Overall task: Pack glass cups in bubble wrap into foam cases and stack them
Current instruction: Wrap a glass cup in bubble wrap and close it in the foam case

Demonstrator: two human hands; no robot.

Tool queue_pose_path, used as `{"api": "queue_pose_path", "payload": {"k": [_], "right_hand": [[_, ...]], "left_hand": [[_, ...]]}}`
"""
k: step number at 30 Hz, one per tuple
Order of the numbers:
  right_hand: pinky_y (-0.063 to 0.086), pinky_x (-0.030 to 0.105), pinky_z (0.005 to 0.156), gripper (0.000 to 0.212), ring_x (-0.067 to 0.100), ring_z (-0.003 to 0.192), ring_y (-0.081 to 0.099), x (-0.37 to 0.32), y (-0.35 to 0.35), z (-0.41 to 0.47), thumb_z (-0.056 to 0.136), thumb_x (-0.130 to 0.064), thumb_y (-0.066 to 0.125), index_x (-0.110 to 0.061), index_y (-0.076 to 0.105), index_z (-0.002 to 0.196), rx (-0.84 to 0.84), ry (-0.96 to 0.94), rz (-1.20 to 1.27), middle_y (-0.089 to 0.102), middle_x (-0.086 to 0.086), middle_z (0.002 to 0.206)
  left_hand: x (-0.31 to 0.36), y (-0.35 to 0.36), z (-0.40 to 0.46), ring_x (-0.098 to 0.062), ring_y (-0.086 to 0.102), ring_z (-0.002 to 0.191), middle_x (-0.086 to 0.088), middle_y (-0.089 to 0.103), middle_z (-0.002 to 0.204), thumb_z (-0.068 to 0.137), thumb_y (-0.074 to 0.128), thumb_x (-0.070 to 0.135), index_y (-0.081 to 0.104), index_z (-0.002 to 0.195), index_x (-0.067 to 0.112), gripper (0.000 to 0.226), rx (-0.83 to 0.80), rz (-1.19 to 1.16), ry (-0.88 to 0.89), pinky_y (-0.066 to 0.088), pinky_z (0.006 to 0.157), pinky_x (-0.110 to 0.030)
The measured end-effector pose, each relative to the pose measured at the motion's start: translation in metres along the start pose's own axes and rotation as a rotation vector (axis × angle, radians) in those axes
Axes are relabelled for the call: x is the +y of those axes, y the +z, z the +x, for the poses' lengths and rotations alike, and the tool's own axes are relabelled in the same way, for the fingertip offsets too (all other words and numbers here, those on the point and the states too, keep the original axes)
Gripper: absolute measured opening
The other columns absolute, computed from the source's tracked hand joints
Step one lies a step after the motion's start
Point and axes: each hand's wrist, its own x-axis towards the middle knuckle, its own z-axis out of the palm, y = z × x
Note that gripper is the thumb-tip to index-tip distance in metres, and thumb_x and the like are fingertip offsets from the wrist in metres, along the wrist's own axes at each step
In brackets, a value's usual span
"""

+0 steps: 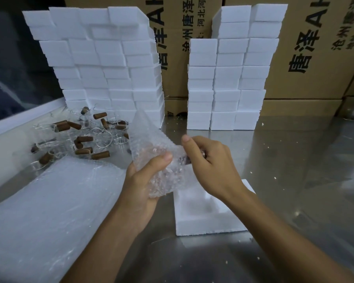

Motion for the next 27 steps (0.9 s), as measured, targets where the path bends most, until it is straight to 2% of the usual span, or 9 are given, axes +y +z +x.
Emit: {"api": "queue_pose_path", "payload": {"k": [2,5,8,11,15,19,23,25,27], "right_hand": [[0.046,0.034,0.054,0.055,0.012,0.048,0.047,-0.002,-0.003,0.002,0.1,-0.045,0.049,-0.017,0.049,0.052,-0.044,0.083,0.029,0.046,-0.001,0.049],[0.026,0.021,0.045,0.059,0.009,0.044,0.026,-0.004,-0.007,0.005,0.098,-0.043,0.052,-0.017,0.031,0.05,-0.106,0.201,0.085,0.027,-0.004,0.048],[0.027,0.028,0.051,0.056,0.013,0.048,0.028,-0.003,-0.007,0.006,0.096,-0.04,0.05,-0.005,0.033,0.056,-0.077,0.286,0.094,0.03,0.001,0.053],[0.028,0.033,0.054,0.052,0.014,0.049,0.028,-0.003,-0.005,0.005,0.094,-0.039,0.047,-0.012,0.033,0.052,-0.022,0.314,0.057,0.03,0.001,0.052],[0.023,0.025,0.049,0.051,0.012,0.046,0.025,-0.005,-0.009,0.007,0.093,-0.031,0.051,-0.015,0.029,0.05,-0.022,0.244,0.065,0.029,-0.001,0.049],[0.027,0.022,0.046,0.047,0.007,0.043,0.029,-0.002,-0.017,0.01,0.093,-0.025,0.053,0.001,0.04,0.055,-0.1,0.188,0.043,0.038,-0.003,0.047],[0.03,0.024,0.048,0.048,0.007,0.042,0.032,-0.002,-0.027,0.012,0.094,-0.023,0.055,-0.008,0.042,0.05,-0.161,0.124,-0.059,0.036,-0.009,0.042],[0.03,0.027,0.05,0.047,0.01,0.045,0.033,-0.003,-0.03,0.012,0.094,-0.024,0.056,-0.004,0.044,0.053,-0.164,0.065,-0.143,0.036,-0.001,0.045],[0.03,0.028,0.049,0.047,0.013,0.046,0.034,-0.005,-0.03,0.012,0.094,-0.024,0.055,-0.008,0.043,0.051,-0.148,0.014,-0.209,0.039,0.001,0.045]], "left_hand": [[0.0,-0.002,0.0,-0.022,0.071,0.092,-0.008,0.072,0.097,0.069,0.073,0.015,0.076,0.097,0.024,0.029,-0.022,0.022,0.045,0.057,0.071,-0.031],[-0.002,-0.001,-0.002,-0.023,0.071,0.095,-0.006,0.073,0.097,0.063,0.078,0.02,0.076,0.096,0.025,0.033,-0.039,0.057,0.082,0.057,0.073,-0.03],[-0.004,0.001,-0.002,-0.027,0.071,0.097,-0.008,0.073,0.098,0.059,0.079,0.023,0.075,0.096,0.022,0.037,-0.022,0.078,0.079,0.058,0.075,-0.032],[-0.001,0.003,-0.003,-0.024,0.071,0.094,-0.006,0.073,0.095,0.059,0.08,0.021,0.077,0.092,0.025,0.033,-0.022,0.091,0.059,0.058,0.074,-0.032],[0.005,-0.001,-0.001,-0.025,0.072,0.087,-0.007,0.073,0.089,0.064,0.076,0.027,0.076,0.089,0.018,0.027,0.031,0.048,-0.018,0.058,0.069,-0.034],[0.013,-0.013,0.005,-0.023,0.067,0.082,-0.007,0.068,0.084,0.067,0.074,0.022,0.07,0.088,0.011,0.024,0.099,0.142,-0.03,0.05,0.074,-0.035],[0.023,-0.023,0.009,-0.013,0.05,0.058,-0.005,0.057,0.071,0.065,0.072,0.01,0.063,0.091,0.009,0.028,0.114,0.171,-0.036,0.033,0.047,-0.023],[0.025,-0.024,0.01,-0.011,0.054,0.053,-0.006,0.058,0.069,0.064,0.068,0.006,0.061,0.098,0.008,0.035,0.134,0.14,-0.038,0.039,0.041,-0.018],[0.024,-0.024,0.011,-0.015,0.065,0.061,-0.008,0.063,0.073,0.065,0.066,0.001,0.061,0.093,0.006,0.029,0.114,0.064,-0.042,0.053,0.05,-0.02]]}}
